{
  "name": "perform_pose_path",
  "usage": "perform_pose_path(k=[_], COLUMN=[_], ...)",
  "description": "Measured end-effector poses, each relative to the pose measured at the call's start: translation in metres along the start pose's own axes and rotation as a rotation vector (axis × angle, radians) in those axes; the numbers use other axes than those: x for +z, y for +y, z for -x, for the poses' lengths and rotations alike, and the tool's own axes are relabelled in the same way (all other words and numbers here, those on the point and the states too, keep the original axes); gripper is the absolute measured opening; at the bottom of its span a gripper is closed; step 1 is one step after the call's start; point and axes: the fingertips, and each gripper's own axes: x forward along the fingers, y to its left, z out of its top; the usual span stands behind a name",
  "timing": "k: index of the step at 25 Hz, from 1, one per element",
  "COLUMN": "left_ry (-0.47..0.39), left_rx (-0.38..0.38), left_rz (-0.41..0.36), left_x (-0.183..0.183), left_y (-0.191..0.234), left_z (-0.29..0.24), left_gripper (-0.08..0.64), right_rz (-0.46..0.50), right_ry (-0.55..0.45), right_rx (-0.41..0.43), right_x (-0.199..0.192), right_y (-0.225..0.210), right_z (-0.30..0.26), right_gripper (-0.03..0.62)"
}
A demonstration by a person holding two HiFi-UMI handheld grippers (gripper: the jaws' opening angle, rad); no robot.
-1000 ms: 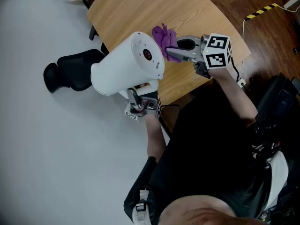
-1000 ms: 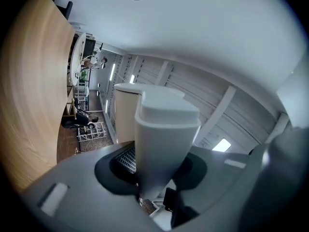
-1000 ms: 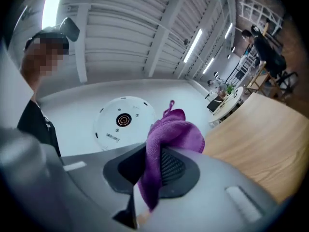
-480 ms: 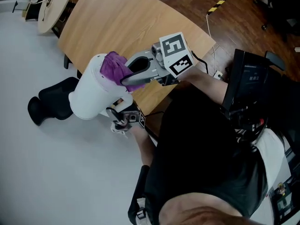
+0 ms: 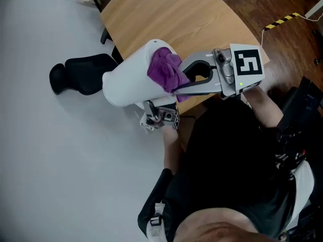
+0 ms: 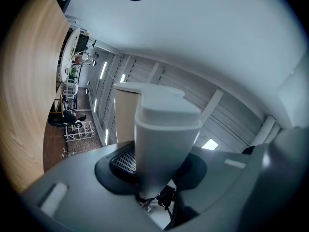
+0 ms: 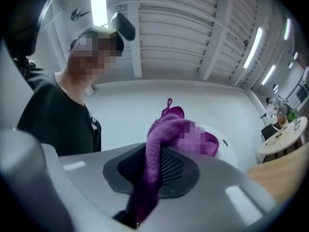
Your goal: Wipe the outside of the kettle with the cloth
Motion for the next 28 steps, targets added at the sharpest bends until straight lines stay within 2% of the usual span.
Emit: perform_pose_path(k=[3, 8, 9, 10, 12, 13, 16, 18, 21, 22, 23, 24, 27, 28], left_ry=[0.035, 0.03, 0.024, 0.017, 0.013, 0.019, 0.063, 0.08, 0.07, 0.063, 0.058, 0.054, 0.062, 0.071], left_rx=[-0.028, -0.05, -0.051, -0.054, -0.06, -0.06, -0.067, -0.089, -0.112, -0.112, -0.11, -0.105, -0.085, -0.085], left_rz=[0.019, -0.013, -0.007, 0.002, 0.019, 0.025, 0.044, 0.051, 0.026, 0.021, 0.019, 0.02, 0.021, 0.024], left_x=[-0.016, -0.003, 0.003, 0.008, 0.014, 0.013, -0.002, -0.01, -0.007, -0.005, -0.003, -0.001, 0.002, -0.001], left_y=[-0.001, -0.019, -0.023, -0.026, -0.025, -0.021, -0.016, -0.024, -0.031, -0.031, -0.03, -0.029, -0.019, -0.016], left_z=[0.004, 0.026, 0.024, 0.021, 0.013, 0.008, -0.007, -0.003, 0.022, 0.024, 0.021, 0.017, 0.001, -0.004], left_gripper=[0.064, 0.064, 0.064, 0.063, 0.063, 0.063, 0.064, 0.066, 0.064, 0.064, 0.064, 0.063, 0.064, 0.064], right_rz=[0.124, 0.212, 0.237, 0.235, 0.132, 0.083, 0.029, 0.062, 0.28, 0.298, 0.27, 0.214, 0.088, 0.06], right_ry=[0.0, 0.085, 0.077, 0.053, 0.03, 0.052, 0.094, 0.062, 0.049, 0.066, 0.086, 0.102, 0.121, 0.127], right_rx=[0.003, -0.259, -0.255, -0.204, -0.063, -0.019, -0.009, -0.059, -0.198, -0.245, -0.27, -0.257, -0.05, -0.014], right_x=[-0.003, -0.03, -0.024, -0.014, 0.003, 0.006, 0.013, 0.019, 0.011, 0.006, 0.002, 0.001, 0.014, 0.018], right_y=[-0.008, -0.051, -0.047, -0.035, -0.004, 0.004, 0.009, 0.003, -0.029, -0.037, -0.038, -0.031, 0.007, 0.014], right_z=[0.006, 0.008, 0.002, -0.004, -0.016, -0.019, -0.026, -0.027, -0.016, -0.012, -0.01, -0.01, -0.022, -0.026], right_gripper=[0.057, 0.057, 0.057, 0.057, 0.057, 0.057, 0.057, 0.055, 0.057, 0.057, 0.057, 0.057, 0.057, 0.057])
